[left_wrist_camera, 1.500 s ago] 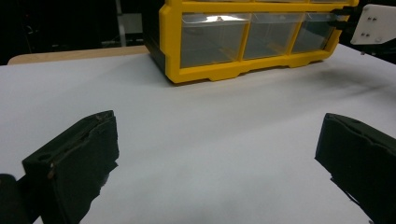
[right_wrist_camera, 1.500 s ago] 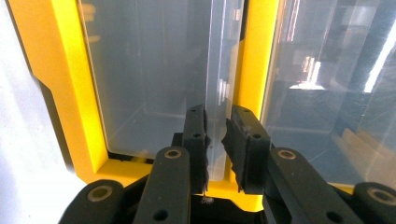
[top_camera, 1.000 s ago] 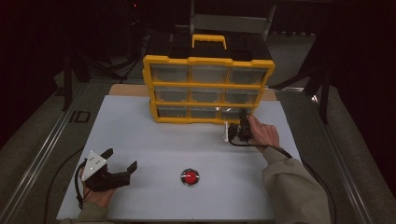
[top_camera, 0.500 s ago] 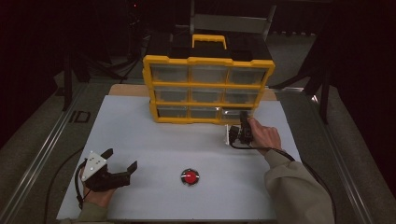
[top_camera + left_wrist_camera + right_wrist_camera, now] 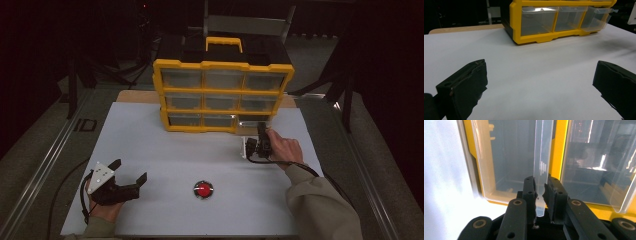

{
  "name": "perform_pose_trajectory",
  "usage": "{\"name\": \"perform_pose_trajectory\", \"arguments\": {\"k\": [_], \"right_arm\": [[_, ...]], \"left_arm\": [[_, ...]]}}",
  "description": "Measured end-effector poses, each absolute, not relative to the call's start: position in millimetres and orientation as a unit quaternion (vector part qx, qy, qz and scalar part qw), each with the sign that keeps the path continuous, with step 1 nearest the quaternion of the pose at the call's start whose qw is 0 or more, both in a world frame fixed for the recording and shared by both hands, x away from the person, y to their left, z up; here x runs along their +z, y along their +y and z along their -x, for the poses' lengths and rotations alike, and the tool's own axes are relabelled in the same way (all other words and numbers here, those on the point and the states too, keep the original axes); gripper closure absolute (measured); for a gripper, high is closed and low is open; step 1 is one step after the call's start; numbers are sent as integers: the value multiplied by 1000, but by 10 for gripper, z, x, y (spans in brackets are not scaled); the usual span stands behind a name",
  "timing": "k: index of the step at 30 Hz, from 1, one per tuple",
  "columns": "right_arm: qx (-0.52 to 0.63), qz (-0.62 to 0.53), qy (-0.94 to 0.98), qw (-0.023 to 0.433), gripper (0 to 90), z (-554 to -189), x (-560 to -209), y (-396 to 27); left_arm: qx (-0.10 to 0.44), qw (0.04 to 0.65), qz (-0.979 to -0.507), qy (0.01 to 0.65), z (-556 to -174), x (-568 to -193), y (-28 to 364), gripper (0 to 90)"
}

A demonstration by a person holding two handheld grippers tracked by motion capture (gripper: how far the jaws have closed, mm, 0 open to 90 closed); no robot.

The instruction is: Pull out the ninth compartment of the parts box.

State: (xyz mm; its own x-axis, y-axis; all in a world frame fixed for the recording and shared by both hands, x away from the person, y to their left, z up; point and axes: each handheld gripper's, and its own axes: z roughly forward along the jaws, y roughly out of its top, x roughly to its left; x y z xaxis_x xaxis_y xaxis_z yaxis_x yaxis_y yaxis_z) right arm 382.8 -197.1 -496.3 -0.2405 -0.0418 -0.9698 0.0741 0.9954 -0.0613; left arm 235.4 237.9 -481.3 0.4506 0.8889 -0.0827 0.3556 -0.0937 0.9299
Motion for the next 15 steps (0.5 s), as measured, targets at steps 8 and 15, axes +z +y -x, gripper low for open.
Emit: {"name": "perform_pose_trajectory", "arguments": {"k": [8,15], "right_arm": [[-44,-13,792,609,778,-3740,-4941,-1974],[-43,-10,796,604,778,-3676,-4919,-1979]], "left_arm": [[266,500,-690,452,-2354,-4813,2379,1],[266,499,-690,452,-2356,-4815,2379,1]]}}
